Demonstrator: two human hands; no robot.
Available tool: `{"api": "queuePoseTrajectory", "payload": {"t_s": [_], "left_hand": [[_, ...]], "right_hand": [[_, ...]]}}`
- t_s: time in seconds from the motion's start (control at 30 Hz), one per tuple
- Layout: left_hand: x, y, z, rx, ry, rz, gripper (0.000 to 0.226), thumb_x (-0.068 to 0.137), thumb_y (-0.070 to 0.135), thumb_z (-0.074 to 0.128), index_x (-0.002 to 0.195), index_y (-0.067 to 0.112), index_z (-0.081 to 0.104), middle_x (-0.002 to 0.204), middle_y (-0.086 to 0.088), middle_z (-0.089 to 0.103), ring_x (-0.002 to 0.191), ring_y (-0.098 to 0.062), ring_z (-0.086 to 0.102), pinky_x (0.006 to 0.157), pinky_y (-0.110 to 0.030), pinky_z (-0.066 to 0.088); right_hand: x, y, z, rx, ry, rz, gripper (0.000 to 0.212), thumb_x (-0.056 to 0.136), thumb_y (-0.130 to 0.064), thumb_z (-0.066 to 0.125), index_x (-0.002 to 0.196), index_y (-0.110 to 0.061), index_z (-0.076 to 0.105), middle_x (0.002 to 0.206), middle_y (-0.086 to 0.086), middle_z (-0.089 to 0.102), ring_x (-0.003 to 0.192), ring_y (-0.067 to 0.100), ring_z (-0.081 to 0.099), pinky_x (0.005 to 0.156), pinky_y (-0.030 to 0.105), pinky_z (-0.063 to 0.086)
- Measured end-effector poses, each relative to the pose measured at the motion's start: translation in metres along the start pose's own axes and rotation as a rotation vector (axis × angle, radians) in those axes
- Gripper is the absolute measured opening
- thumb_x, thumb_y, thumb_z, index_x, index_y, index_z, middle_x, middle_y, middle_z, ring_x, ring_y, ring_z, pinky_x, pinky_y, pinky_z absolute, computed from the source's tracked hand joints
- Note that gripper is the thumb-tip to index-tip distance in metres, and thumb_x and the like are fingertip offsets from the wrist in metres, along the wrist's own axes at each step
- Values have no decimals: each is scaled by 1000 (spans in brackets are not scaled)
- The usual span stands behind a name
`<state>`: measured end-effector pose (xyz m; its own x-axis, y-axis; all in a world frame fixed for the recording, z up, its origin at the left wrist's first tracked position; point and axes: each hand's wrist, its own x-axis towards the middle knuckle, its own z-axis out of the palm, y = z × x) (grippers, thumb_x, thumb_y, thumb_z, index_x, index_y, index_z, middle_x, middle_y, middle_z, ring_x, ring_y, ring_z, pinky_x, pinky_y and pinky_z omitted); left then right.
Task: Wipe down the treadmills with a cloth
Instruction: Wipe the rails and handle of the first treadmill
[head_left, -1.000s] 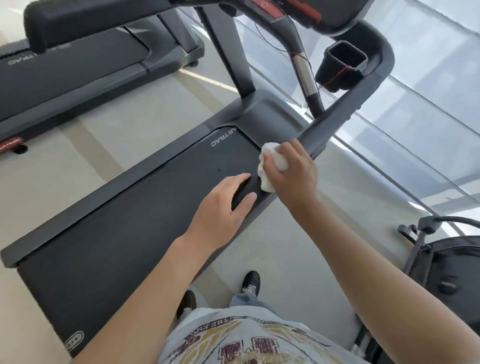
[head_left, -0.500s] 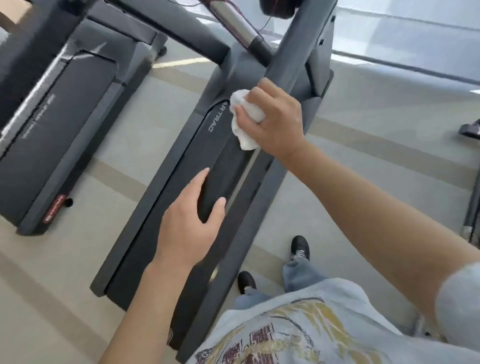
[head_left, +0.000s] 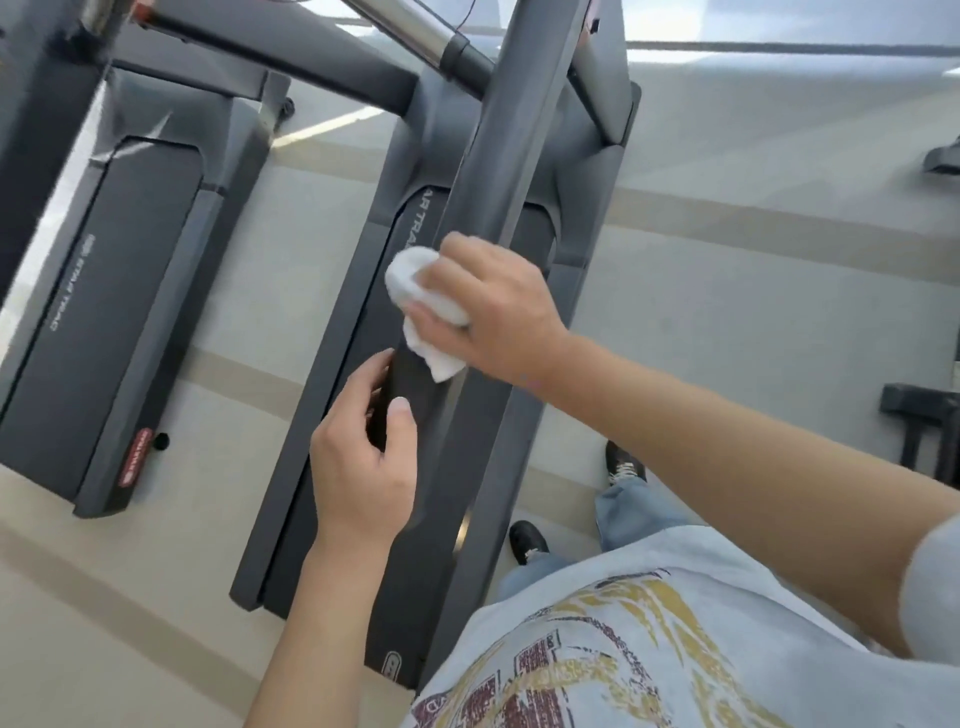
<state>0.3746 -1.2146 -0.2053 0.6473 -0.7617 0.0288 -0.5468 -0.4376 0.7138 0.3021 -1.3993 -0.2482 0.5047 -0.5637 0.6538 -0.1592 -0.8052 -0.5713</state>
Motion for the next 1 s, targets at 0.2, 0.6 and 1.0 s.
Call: {"api": "queuePoseTrajectory", "payload": {"t_s": [0.2,0.6,1.0], "left_hand": [[4,-3,-4,-72,-135,-9,47,101,28,52,148,21,53,140,11,63,135,-12,56,112,-44,49],[11,-31,-11,-195,-253,43,58,97,28,49,154,21,46,149,-3,59,140,-29,53,116,-59,42],[7,-24,-9,-190,-214,96,52,100,27,45,150,18,52,143,0,64,134,-22,58,114,-53,46]], "right_hand": [[31,20,-2,64,154,533,29,102,-36,60,109,-9,60,103,-7,61,81,13,56,73,35,51],[-122,-122,37,656,309,777,18,106,-28,55,116,-16,48,90,1,63,75,24,62,65,48,52],[-43,-43,40,508,529,865,20,106,-33,52,109,-14,50,85,-6,64,79,17,64,76,52,54]]}}
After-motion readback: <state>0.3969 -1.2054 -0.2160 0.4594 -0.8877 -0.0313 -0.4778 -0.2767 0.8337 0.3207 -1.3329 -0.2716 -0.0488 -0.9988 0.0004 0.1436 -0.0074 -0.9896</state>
